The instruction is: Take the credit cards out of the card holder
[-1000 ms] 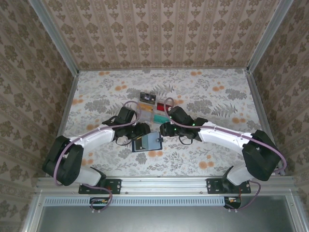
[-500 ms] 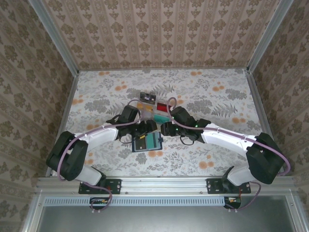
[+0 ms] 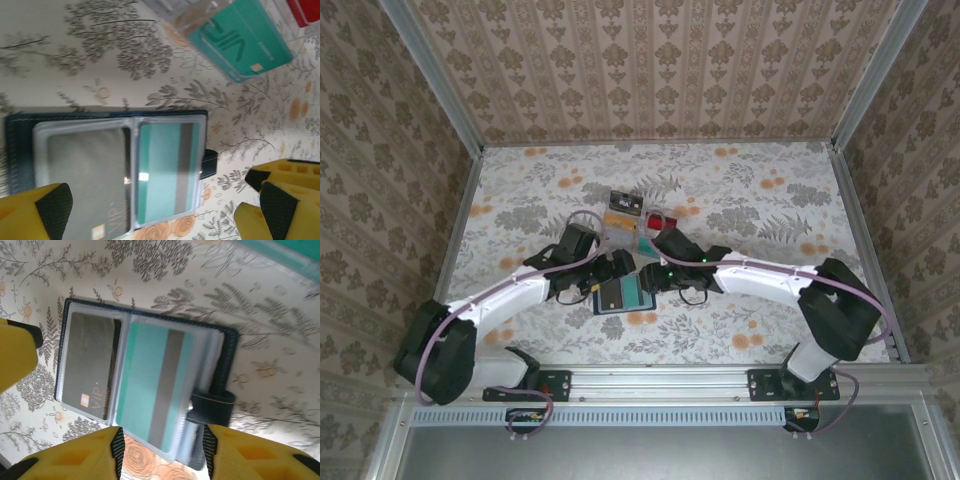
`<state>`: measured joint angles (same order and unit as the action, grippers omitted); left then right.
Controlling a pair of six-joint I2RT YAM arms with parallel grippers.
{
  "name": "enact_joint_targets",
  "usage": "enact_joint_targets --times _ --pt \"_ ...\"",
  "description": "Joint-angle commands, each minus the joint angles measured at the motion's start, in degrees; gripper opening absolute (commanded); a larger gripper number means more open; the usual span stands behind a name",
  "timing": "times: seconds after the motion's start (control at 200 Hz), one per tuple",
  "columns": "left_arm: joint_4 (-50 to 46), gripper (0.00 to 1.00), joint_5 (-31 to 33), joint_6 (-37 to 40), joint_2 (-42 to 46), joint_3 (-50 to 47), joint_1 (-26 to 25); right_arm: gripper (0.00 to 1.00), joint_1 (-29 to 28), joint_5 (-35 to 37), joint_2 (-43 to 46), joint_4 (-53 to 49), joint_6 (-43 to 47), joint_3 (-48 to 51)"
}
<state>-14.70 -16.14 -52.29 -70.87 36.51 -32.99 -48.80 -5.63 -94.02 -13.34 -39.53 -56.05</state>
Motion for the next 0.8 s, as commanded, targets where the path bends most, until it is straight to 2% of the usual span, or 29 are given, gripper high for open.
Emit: enact_joint_targets --times 0.0,0.125,0.26,0.42,0.605,0.795 --pt "-2.89 0.97 1.13 0.68 2.25 -1.48 2.23 0.39 -0.70 -1.99 -3.20 1.50 -5.01 -3.58" --pt "-1.17 0.89 -0.31 0.31 3.19 -2.40 2.97 0.29 -0.88 -0.46 -6.87 0.61 -8.73 -5.45" --pt "0.59 0.75 -2.33 0.29 3.02 -2.78 2.89 0.26 -0.78 1.32 -9.52 -2.29 -9.21 -7.71" --pt "4.29 0.60 -5.41 -0.46 2.67 -3.89 2.85 0.25 -0.67 4.07 -10.87 -4.78 -9.59 -8.82" --pt "8.62 0.46 -10.14 -0.17 -1.30 -2.58 2.28 0.25 -0.59 3.54 -12.61 -7.05 -9.54 -9.61" --pt "6.75 0.40 -8.00 2.93 -4.61 0.65 0.57 0.24 -0.09 1.83 -12.86 -5.43 -10.75 -7.86"
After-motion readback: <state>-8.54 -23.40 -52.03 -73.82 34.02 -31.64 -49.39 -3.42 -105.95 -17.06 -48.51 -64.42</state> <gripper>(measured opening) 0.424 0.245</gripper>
